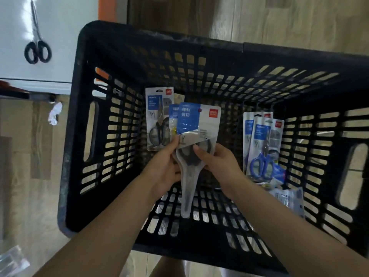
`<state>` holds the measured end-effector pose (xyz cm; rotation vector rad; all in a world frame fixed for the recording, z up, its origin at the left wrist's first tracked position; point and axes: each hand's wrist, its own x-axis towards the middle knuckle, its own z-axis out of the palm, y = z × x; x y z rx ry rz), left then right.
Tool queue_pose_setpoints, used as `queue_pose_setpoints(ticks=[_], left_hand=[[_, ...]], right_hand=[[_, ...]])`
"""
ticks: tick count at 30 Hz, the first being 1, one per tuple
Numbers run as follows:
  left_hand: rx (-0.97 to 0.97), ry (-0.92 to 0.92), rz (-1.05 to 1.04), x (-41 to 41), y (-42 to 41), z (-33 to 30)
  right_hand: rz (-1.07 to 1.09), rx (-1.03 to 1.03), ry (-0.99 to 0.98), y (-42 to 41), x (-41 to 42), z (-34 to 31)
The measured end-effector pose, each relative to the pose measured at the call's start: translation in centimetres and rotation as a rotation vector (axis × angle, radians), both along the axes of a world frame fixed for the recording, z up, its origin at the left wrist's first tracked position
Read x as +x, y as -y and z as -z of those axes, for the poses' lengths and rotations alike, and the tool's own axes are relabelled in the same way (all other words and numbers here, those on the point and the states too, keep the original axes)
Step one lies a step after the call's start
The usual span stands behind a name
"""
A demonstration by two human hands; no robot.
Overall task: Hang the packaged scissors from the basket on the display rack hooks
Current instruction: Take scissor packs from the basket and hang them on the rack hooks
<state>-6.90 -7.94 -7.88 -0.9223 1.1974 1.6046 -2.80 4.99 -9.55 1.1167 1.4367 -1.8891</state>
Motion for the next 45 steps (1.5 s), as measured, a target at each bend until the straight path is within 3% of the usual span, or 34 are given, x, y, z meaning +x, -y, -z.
queue_pose_setpoints(ticks=[5, 12, 20, 27, 30, 31, 32, 34, 36, 37, 39, 45], left_hand=[[-0.038, -0.075, 0.056, -0.4, 0.5, -1.9], [-0.145, -0.114, -0.053, -2.4, 2.9, -7.2], [-0.195, -0.183, -0.156, -3.4, 5.7, -16.4], [-0.289, -0.227, -0.376, 1.4, 6.2, -24.9], [-0.263, -0.248, -0.535, 3.9, 7.0, -30.3], [-0.129, -0.259, -0.567, 4.0, 7.1, -32.6], [-0.113, -0.358, -0.537, 3.9, 7.2, -35.8], [-0.109, -0.469, -0.813, 3.0, 8.5, -41.5], [-0.008, -0.533, -0.867, 4.1, 9.8, -48.8], [-0.017, -0.564, -0.888, 4.4, 10.4, -52.8], [-0.235, -0.724, -0.897, 5.3, 12.3, -60.1], [-0.407, -1.036, -1.026, 9.4, 18.3, -79.3]], right_hand=[[0.117, -0.029, 0.031, -0.7, -0.7, -2.4], [0.169, -0.037, 0.04, -2.4, -3.7, -8.1], [0.028, -0.002, -0.001, -1.9, -5.7, -16.6], [-0.093, 0.005, -0.013, -1.0, -3.8, -24.1], [-0.165, -0.032, -0.079, -0.8, -3.4, -29.8], [-0.206, -0.058, -0.111, -0.5, -3.6, -32.2], [-0.254, -0.085, -0.148, -0.1, -4.0, -35.0], [-0.35, -0.105, -0.241, 1.1, -5.1, -41.0], [-0.425, -0.106, -0.349, 2.7, -6.2, -47.4], [-0.452, -0.114, -0.399, 3.7, -6.8, -50.9], [-0.499, -0.156, -0.515, 6.1, -8.0, -58.0], [-0.624, -0.29, -0.876, 14.1, -8.0, -78.1]])
